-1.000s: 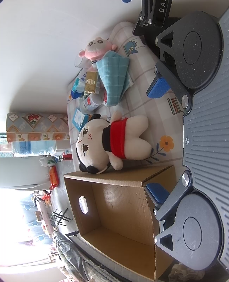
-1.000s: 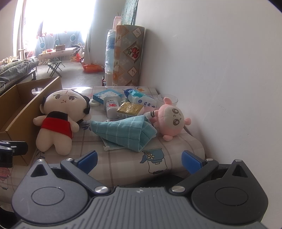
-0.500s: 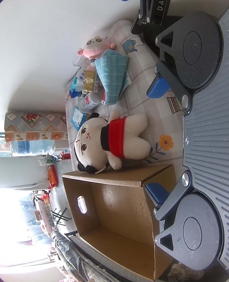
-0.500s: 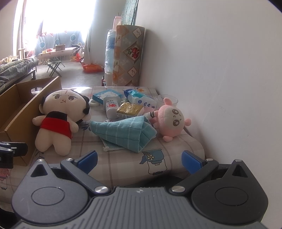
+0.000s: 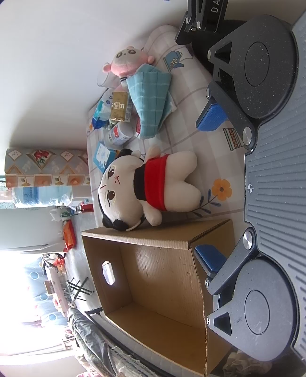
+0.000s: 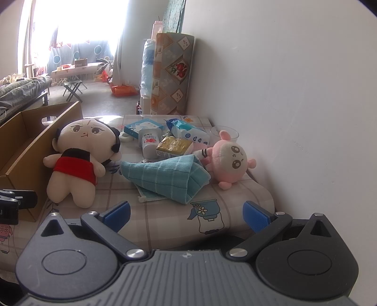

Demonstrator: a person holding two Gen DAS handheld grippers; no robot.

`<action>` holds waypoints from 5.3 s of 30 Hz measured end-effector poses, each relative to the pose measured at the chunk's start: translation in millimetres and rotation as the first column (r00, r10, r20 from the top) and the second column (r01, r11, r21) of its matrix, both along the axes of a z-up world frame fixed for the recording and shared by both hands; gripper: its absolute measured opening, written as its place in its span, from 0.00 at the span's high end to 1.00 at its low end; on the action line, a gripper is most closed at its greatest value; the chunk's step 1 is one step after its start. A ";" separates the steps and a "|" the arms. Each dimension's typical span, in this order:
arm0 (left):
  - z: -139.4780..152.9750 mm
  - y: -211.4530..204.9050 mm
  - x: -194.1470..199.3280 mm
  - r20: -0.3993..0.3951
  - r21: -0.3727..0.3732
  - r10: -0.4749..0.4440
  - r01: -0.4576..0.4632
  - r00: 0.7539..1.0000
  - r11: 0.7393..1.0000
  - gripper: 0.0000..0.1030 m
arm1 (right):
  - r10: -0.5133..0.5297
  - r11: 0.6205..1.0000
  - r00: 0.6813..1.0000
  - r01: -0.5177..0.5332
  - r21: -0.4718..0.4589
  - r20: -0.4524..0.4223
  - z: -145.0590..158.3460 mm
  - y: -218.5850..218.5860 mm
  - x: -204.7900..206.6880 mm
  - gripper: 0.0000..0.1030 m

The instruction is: Organize soft objects

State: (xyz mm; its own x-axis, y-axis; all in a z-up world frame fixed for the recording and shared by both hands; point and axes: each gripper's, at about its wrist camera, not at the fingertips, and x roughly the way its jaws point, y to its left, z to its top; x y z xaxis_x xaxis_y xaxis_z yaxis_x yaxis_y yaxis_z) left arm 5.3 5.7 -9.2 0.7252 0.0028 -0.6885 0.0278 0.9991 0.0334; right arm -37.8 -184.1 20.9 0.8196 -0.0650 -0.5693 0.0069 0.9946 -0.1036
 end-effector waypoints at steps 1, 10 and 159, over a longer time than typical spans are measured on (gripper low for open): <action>0.0 0.0 0.0 -0.001 0.000 0.000 0.000 1.000 1.000 0.00 | 0.000 1.000 1.000 0.000 0.000 0.000 0.0 0.1 -0.1 0.00; 0.4 0.7 -0.4 -0.002 -0.001 -0.001 0.001 1.000 1.000 0.00 | 0.001 1.000 1.000 -0.001 -0.001 0.000 -0.4 0.2 0.5 0.00; 94.5 26.3 16.4 0.368 -0.221 -0.011 0.098 0.930 0.970 0.78 | 0.316 0.802 0.786 -0.520 0.292 0.532 102.9 -39.1 81.2 0.15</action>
